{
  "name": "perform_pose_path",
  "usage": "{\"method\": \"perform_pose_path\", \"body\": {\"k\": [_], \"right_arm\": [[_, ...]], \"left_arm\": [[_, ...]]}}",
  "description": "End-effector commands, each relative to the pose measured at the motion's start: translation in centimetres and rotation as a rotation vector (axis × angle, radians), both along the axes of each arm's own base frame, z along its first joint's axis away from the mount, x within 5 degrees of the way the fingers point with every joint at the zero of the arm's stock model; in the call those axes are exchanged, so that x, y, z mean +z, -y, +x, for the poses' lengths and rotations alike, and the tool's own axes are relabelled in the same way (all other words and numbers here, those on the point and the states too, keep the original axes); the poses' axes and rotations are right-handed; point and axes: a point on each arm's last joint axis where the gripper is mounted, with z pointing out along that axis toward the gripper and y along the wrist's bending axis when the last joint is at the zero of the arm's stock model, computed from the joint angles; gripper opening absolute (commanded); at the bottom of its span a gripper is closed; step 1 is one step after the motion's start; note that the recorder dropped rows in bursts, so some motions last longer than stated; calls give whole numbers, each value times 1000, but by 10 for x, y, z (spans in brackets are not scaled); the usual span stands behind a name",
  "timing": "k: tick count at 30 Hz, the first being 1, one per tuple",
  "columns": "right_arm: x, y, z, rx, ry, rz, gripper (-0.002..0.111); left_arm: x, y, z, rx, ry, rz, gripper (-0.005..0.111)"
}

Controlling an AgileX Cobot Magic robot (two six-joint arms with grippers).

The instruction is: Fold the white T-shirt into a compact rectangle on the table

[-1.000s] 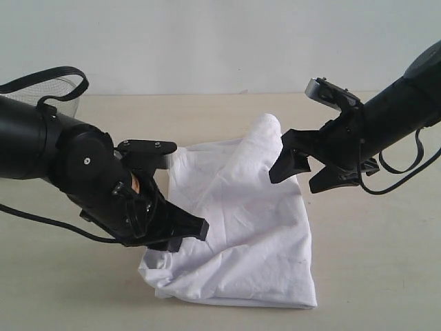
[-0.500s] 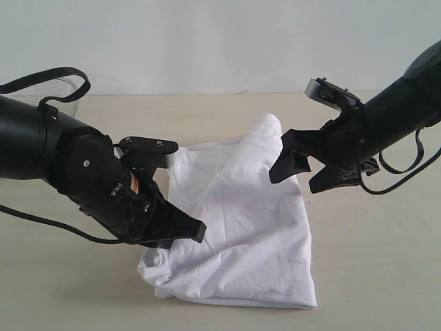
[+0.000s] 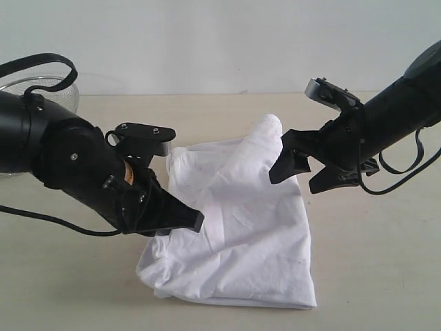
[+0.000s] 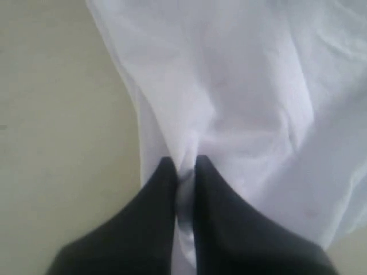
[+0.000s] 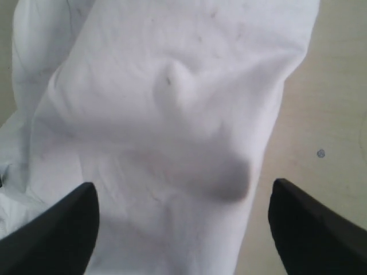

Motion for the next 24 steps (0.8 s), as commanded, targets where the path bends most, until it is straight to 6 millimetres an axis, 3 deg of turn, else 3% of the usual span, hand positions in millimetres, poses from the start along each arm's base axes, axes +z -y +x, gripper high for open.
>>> {"method": "perform_pose_path", "body": {"k": [1, 6, 15, 19, 22, 23, 24], "right_arm": [[3, 2, -2, 13, 2, -2, 72], [3, 2, -1, 9, 6, -5, 72], [3, 2, -1, 9, 5, -2, 69], [3, 2, -1, 4, 1, -1, 46], [3, 0, -3, 16, -12, 13, 19], [5, -2, -4, 30, -20, 44, 0], [6, -5, -5, 42, -24, 76, 0]], "left_arm": [[4, -9, 5, 31, 19, 39, 4], [4, -28, 16, 91, 23, 67, 4], [2, -31, 11, 57, -27, 117, 6], [1, -32, 10, 41, -41, 137, 36], [1, -32, 10, 41, -41, 137, 67], [1, -32, 10, 39, -41, 140, 73], [3, -33, 9, 37, -36, 141, 71]]}}
